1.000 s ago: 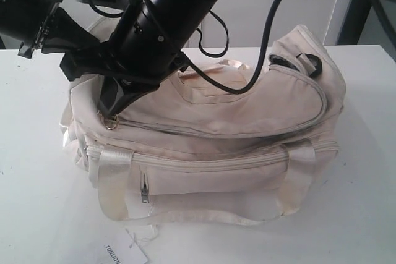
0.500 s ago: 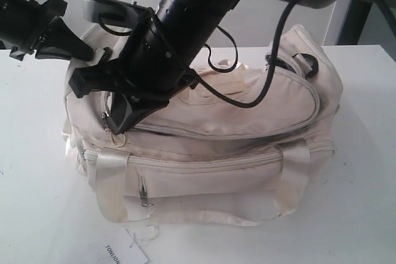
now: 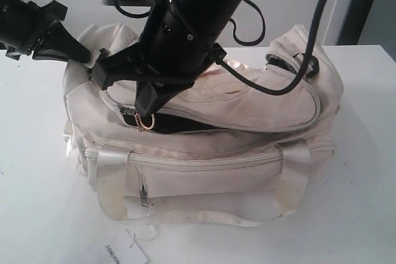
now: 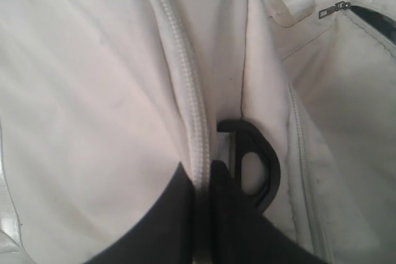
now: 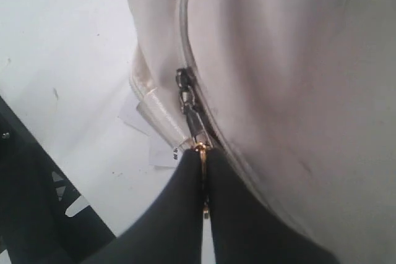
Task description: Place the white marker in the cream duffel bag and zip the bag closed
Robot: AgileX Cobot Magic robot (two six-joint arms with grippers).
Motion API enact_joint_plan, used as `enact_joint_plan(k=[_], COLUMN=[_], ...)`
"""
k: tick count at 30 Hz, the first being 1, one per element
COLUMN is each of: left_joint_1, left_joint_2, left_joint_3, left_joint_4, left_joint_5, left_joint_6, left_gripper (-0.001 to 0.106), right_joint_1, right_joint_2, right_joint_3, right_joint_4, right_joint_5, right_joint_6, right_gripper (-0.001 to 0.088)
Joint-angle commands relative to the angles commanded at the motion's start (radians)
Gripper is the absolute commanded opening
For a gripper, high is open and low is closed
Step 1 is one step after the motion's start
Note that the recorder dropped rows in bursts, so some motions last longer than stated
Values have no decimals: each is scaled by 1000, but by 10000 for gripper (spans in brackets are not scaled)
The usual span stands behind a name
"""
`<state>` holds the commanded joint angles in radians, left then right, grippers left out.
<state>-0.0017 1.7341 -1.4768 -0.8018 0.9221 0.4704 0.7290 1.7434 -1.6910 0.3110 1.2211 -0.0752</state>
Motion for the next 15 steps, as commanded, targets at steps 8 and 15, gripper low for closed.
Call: enact_joint_plan(k=[8,15], left_joint_1=[0,0], left_joint_2=[0,0], left_joint_3=[0,0], left_joint_4=[30,36], left_joint_5=[-5,-12], left_joint_6=[0,0], left_gripper=[0,0], right_joint_1=[0,0], right_joint_2=[-30,-32], right_joint_3=[67,71], right_joint_4=[-67,-73], right_joint_5=[0,0], right_joint_6=[0,0], right_gripper=[0,0])
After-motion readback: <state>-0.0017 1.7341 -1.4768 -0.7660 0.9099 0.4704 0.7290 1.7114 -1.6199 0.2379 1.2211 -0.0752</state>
